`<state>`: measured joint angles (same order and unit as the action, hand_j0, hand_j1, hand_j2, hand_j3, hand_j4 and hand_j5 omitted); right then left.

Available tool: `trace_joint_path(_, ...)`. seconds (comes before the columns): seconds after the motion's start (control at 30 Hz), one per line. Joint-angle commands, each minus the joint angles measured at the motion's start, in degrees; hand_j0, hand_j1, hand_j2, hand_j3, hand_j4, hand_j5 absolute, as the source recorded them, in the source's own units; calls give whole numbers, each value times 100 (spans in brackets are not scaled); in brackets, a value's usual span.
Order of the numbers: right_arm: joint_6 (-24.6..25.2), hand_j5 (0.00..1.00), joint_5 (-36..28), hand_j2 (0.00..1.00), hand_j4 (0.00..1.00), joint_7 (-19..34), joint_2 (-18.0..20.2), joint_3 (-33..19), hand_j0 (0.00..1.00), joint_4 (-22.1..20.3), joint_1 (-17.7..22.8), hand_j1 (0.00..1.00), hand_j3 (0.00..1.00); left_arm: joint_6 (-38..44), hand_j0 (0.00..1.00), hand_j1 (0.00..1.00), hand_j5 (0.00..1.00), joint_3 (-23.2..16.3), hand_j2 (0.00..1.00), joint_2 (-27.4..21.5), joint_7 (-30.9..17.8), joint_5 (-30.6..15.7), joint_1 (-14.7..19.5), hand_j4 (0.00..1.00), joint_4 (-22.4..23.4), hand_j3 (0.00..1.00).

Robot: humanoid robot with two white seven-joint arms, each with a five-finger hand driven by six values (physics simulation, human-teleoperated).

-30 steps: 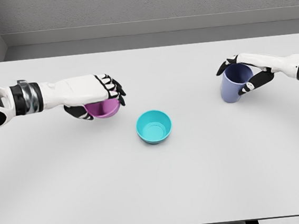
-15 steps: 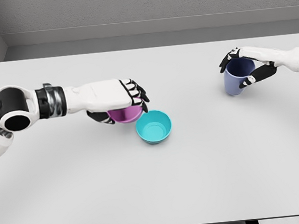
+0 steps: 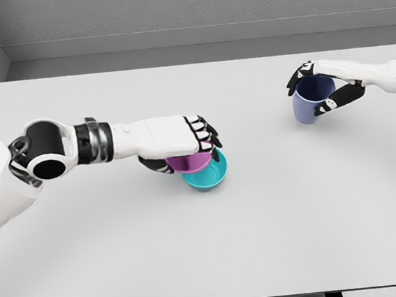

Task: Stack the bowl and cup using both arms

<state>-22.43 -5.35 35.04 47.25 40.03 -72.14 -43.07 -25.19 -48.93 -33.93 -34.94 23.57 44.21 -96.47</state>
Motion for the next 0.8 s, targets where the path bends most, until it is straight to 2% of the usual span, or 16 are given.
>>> trace_joint_path(0.0,20,55,-36,55,55,-4,13,-4,55,-134,0,55,55,14,68,68,68,-20,68,71,-6,-1,0,68,-3,68)
trace_joint_path(0.13,11,55,-45,55,55,-4,13,-13,55,-195,0,55,55,23,68,68,68,-37,68,255,-6,87,-9,68,5,68)
trace_joint_path(0.43,11,55,-71,55,55,-4,57,-13,55,-415,0,55,55,32,71,71,71,-108,71,264,-6,113,-9,71,41,71)
trace_joint_path(0.5,-7,56,-71,56,56,-4,57,-13,56,-459,0,56,56,32,79,79,79,-108,79,264,-6,122,-18,79,49,79)
trace_joint_path(0.53,2,56,-71,56,56,-4,57,-13,56,-547,0,56,56,32,92,92,92,-108,92,264,-6,122,-17,92,49,92)
trace_joint_path(0.6,2,56,-80,56,56,-4,57,-13,56,-608,0,56,56,32,100,100,100,-108,100,264,-6,157,-18,100,58,100)
trace_joint_path(0.77,-24,56,-89,56,56,-4,74,-13,56,-688,9,56,56,32,100,100,100,-108,100,264,-6,157,-18,100,58,100)
